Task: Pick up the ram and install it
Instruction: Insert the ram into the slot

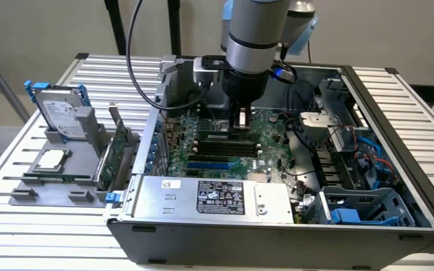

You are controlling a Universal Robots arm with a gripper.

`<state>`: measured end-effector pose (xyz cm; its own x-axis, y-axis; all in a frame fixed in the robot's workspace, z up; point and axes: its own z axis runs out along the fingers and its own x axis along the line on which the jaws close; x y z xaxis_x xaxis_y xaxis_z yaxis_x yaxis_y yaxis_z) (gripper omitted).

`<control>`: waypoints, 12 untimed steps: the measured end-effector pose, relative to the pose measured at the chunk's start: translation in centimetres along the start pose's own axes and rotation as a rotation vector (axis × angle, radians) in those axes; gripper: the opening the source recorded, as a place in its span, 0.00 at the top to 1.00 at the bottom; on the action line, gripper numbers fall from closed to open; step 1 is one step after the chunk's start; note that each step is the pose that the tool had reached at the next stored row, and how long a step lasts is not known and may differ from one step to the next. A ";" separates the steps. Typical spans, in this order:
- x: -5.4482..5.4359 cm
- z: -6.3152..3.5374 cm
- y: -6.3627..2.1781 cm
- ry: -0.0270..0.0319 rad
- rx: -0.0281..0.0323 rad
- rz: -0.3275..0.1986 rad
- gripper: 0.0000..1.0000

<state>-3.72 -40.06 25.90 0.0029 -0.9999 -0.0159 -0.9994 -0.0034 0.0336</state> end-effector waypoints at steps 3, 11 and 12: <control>0.0 0.55 -0.02 0.0016 0.0000 0.000 1.00; 0.0 2.44 -0.08 0.0121 0.0000 0.000 1.00; 0.0 2.61 -0.09 0.0137 0.0000 0.000 1.00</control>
<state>-3.72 -40.02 23.28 0.0029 -1.0000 -0.0023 -0.9994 -0.0030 0.0336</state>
